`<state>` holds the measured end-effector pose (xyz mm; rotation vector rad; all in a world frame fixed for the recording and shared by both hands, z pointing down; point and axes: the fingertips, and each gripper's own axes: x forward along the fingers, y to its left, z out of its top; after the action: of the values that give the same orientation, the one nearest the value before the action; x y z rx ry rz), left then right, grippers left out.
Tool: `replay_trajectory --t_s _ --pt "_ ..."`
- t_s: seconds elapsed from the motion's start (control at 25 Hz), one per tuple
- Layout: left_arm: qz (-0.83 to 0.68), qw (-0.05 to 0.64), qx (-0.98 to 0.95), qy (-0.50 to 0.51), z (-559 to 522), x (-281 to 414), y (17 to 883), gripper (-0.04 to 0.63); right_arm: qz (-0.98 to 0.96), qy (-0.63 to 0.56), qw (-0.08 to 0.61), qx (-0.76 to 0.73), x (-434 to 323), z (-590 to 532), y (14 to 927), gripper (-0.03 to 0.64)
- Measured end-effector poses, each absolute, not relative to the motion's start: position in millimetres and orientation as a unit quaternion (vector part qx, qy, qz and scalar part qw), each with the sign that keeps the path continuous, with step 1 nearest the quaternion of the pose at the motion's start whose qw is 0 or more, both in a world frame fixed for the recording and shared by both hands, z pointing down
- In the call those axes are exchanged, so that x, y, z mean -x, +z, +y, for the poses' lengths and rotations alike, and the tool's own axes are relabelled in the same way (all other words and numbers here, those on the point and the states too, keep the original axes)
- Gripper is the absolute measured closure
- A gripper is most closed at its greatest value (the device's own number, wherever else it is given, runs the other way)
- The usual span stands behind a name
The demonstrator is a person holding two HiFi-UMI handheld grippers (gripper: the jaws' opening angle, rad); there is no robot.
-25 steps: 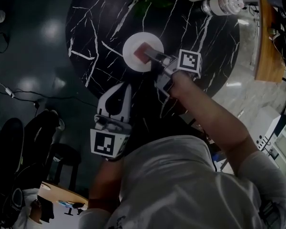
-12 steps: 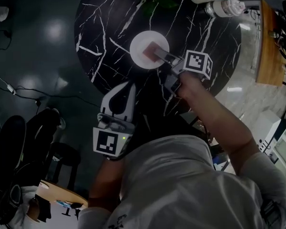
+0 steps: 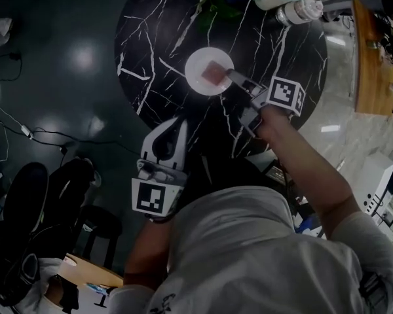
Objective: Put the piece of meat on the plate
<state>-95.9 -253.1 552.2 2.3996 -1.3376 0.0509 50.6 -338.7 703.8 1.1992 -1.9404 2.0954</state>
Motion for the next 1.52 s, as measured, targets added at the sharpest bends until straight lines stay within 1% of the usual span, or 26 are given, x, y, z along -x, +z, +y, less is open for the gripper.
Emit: replay_trajectory --t_s 0.08,0.24,0.28,0.36,0.48,0.6,0.84,1.0,1.12,1.24,1.32,1.52 --pt "-0.472 0.193 -0.86 0.018 -251 95 542 0.589 -0.636 0.669 0.006 -0.385 -51 -335 686 0.44" --pt "-0.464 0.19 -0.865 0.001 -251 96 517 0.589 -0.671 0.639 -0.039 -0.374 -49 -328 640 0.554" --pt "-0.467 0.195 -0.862 -0.013 -252 100 508 0.589 -0.691 0.62 -0.052 -0.368 -48 -327 624 0.592" --pt "-0.472 0.199 -0.859 -0.028 -254 108 489 0.589 -0.739 0.569 -0.069 -0.352 -44 -322 588 0.615" --pt "-0.465 0.178 -0.867 -0.018 -245 110 468 0.589 -0.786 0.509 -0.085 -0.34 -39 -304 542 0.615" --pt "-0.441 0.148 -0.885 -0.003 -222 102 446 0.589 -0.829 0.432 -0.08 -0.345 -31 -272 492 0.615" --pt "-0.401 0.135 -0.906 -0.021 -196 94 378 0.589 -0.903 0.228 -0.029 -0.363 -8 -211 381 0.615" --pt "-0.387 0.109 -0.915 -0.029 -164 80 338 0.589 -0.918 0.138 0.006 -0.372 -2 -161 336 0.615" --pt "-0.388 0.109 -0.914 -0.045 -143 69 317 0.589 -0.922 0.092 0.033 -0.375 -3 -130 321 0.615" --pt "-0.392 0.088 -0.914 -0.051 -116 54 297 0.589 -0.925 0.055 0.059 -0.371 -8 -96 312 0.615" --pt "-0.391 0.072 -0.917 -0.045 -96 42 289 0.589 -0.925 0.046 0.059 -0.373 -16 -75 303 0.615" --pt "-0.409 0.061 -0.909 -0.045 -48 10 283 0.589 -0.931 0.051 0.05 -0.358 -31 -24 293 0.615"
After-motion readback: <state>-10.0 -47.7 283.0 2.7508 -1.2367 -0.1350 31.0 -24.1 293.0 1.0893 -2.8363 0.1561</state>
